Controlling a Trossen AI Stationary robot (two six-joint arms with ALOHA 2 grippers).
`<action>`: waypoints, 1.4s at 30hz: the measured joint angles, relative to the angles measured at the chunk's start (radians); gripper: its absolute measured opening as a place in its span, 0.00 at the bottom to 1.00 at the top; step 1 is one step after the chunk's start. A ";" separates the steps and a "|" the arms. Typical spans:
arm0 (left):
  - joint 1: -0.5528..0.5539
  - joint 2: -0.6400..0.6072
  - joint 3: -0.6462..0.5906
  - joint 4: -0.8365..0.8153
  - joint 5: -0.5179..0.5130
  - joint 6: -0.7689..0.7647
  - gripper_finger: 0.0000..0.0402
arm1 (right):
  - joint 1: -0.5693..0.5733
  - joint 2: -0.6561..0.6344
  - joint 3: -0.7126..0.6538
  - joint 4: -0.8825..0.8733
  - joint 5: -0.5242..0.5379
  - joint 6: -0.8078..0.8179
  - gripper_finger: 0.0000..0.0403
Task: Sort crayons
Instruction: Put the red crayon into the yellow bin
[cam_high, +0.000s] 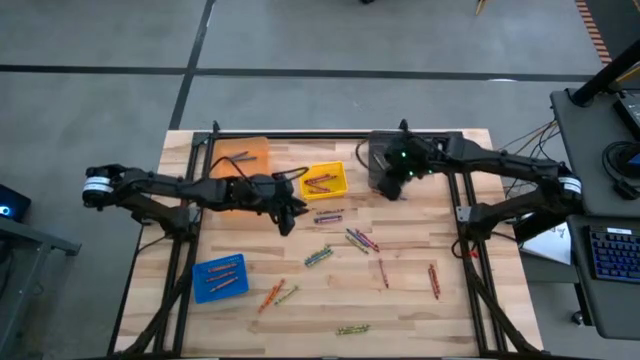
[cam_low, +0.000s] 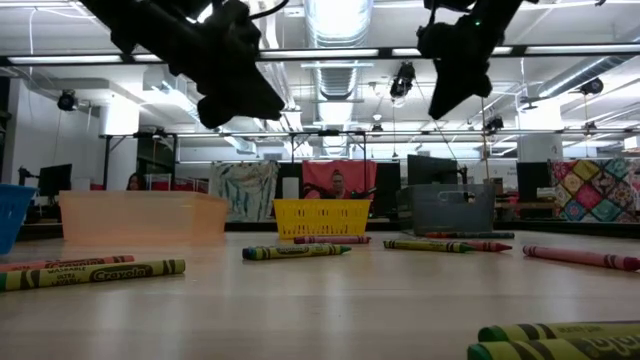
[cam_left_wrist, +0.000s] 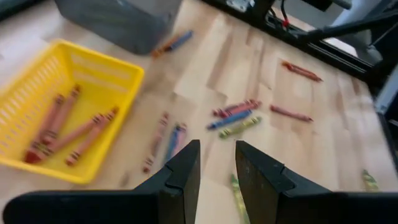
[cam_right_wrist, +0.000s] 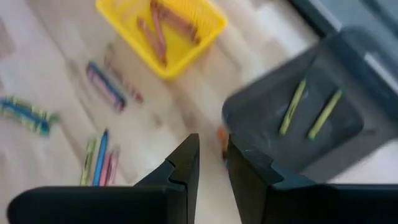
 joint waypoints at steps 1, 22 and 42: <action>-0.013 0.000 0.000 -0.008 0.000 -0.014 0.21 | 0.014 -0.004 0.000 -0.025 0.000 0.013 0.17; -0.233 0.000 0.000 -0.048 -0.003 -0.088 0.21 | 0.422 -0.076 -0.072 -0.252 0.012 0.315 0.17; -0.264 0.004 -0.001 -0.026 -0.117 0.058 0.21 | 0.715 -0.125 -0.251 0.142 0.452 0.250 0.17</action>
